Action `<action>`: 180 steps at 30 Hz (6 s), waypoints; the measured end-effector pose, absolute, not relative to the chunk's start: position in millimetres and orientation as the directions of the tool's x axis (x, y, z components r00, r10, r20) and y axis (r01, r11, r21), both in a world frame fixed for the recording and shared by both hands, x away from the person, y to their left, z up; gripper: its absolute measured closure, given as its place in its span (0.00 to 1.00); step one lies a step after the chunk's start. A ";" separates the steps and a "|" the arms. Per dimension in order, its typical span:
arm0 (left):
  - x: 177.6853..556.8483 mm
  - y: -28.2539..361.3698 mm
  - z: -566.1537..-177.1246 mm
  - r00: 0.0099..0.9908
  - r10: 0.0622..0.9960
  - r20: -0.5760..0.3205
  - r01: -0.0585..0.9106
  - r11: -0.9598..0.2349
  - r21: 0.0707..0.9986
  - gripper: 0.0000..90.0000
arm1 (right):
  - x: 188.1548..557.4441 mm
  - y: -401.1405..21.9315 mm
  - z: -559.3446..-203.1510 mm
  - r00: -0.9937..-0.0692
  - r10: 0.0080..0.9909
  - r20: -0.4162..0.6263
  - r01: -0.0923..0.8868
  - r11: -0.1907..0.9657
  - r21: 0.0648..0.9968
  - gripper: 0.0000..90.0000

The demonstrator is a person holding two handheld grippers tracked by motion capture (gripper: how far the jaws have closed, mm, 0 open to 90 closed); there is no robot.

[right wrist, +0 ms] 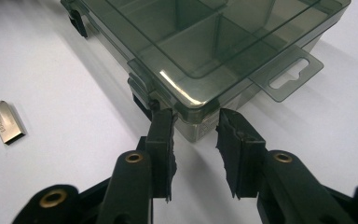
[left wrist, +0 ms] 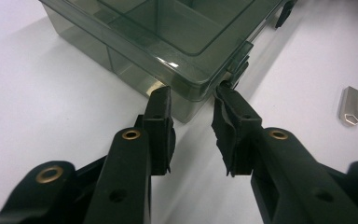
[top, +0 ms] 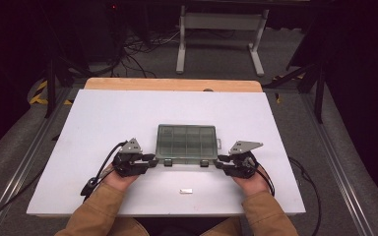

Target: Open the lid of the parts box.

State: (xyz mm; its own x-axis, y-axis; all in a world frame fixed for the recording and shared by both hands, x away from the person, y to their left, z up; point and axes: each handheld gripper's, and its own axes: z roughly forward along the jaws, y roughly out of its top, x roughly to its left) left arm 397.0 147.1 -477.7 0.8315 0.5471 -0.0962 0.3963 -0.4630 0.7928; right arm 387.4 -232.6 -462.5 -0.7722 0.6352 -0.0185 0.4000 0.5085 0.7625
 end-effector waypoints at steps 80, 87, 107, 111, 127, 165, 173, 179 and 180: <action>392.1 148.2 -467.1 0.843 0.538 -0.024 0.321 -0.466 0.824 0.82 | 382.6 -234.7 -451.2 -0.782 0.620 -0.059 0.327 0.489 0.809 0.84; 395.2 151.9 -458.2 0.843 0.538 -0.035 0.306 -0.424 0.852 0.85 | 386.0 -235.6 -442.7 -0.781 0.623 -0.048 0.314 0.458 0.831 0.85; 409.2 146.5 -445.4 0.843 0.537 -0.037 0.283 -0.385 0.878 0.86 | 399.2 -235.5 -426.4 -0.770 0.638 -0.030 0.323 0.429 0.844 0.83; 410.1 146.1 -444.4 0.844 0.535 -0.037 0.281 -0.384 0.880 0.86 | 399.0 -236.3 -425.4 -0.766 0.642 -0.021 0.337 0.430 0.838 0.78; 409.5 150.1 -439.0 0.851 0.524 -0.039 0.267 -0.368 0.891 0.82 | 413.3 -223.2 -408.0 -0.751 0.643 -0.153 0.301 0.539 0.787 0.32; 365.4 222.1 -434.3 0.802 0.596 -0.033 0.239 -0.269 0.933 0.33 | 480.3 -208.4 -362.9 -0.746 0.644 -0.169 0.258 0.513 0.818 0.59; 358.5 233.5 -436.7 0.793 0.609 -0.019 0.220 -0.257 0.941 0.28 | 499.3 -207.3 -368.7 -0.722 0.674 -0.156 0.286 0.496 0.820 0.61; 357.7 233.8 -438.3 0.797 0.604 -0.012 0.210 -0.258 0.943 0.24 | 509.9 -203.1 -372.7 -0.706 0.691 -0.152 0.297 0.485 0.822 0.62; 357.7 233.6 -438.4 0.797 0.603 -0.013 0.210 -0.257 0.943 0.23 | 511.5 -202.7 -373.2 -0.704 0.693 -0.155 0.298 0.486 0.822 0.62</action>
State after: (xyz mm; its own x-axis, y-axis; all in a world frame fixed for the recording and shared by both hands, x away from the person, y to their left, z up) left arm 357.7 233.6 -438.4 0.7974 0.6033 -0.0131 0.2099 -0.2570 0.9433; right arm 511.5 -202.7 -373.2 -0.7038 0.6933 -0.1547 0.2976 0.4856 0.8220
